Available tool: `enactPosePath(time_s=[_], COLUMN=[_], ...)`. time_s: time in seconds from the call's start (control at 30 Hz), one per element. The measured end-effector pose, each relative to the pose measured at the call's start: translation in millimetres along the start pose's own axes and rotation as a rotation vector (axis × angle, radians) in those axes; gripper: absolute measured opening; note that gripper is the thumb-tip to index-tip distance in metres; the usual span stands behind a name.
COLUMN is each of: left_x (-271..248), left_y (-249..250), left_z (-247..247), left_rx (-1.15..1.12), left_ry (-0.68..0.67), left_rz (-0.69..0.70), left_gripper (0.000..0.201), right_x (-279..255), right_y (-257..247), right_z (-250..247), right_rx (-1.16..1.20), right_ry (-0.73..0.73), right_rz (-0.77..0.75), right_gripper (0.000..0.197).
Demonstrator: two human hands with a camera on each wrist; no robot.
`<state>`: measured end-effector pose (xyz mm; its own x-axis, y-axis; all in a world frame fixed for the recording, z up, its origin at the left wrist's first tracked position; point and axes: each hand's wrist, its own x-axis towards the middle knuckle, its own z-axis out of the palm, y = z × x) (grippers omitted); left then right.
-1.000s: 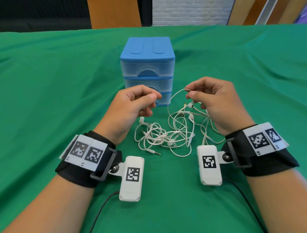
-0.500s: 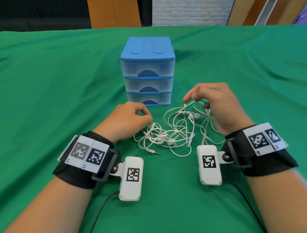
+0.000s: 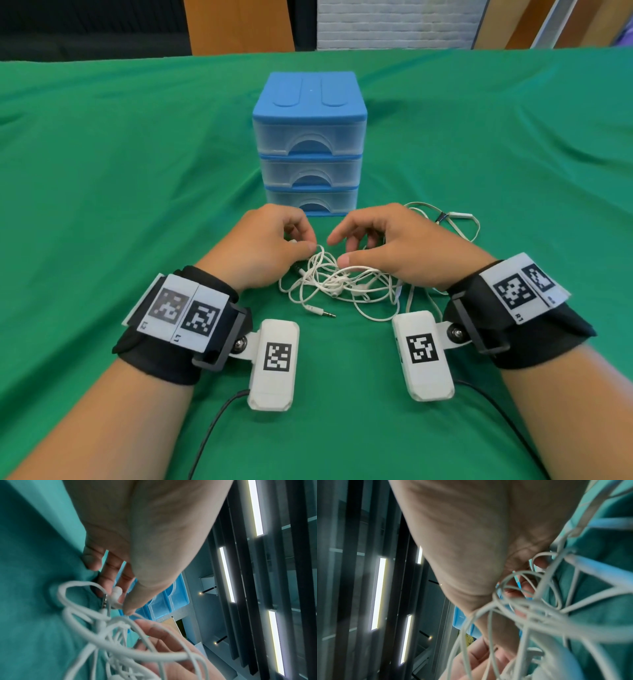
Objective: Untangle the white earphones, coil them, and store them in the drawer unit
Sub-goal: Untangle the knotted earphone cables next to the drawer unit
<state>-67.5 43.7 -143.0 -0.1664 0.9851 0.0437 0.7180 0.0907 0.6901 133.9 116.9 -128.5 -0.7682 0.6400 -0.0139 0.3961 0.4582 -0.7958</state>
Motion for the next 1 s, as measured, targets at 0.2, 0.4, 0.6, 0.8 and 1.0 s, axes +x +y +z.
enactPosePath(time_s=[0.2,0.4,0.6,0.8,1.0], left_x=[1,-1,0,3,4], left_y=[9,18,17,15,13], left_z=[2,-1,-6,-7,-9], left_rx=[-0.251,-0.569,-0.782,-0.805,-0.844], left_ry=[0.101,0.156,0.269,0.367,0.417], left_rz=[0.136,0.191,0.173,0.149,0.143], left_gripper=[0.006,0.007,0.023,0.022,0.021], right_x=[2,2,1,-9,-13], right_y=[2,1,3,-6,-6], right_z=[1,3,-2,-11,-13], right_rx=[-0.091,-0.116,0.005,0.056,0.079], right_ry=[-0.083,-0.001,0.183,0.157,-0.041], right_rz=[0.026,0.003,0.033,-0.128,-0.129], right_gripper=[0.024,0.016,0.009,0.016,0.014])
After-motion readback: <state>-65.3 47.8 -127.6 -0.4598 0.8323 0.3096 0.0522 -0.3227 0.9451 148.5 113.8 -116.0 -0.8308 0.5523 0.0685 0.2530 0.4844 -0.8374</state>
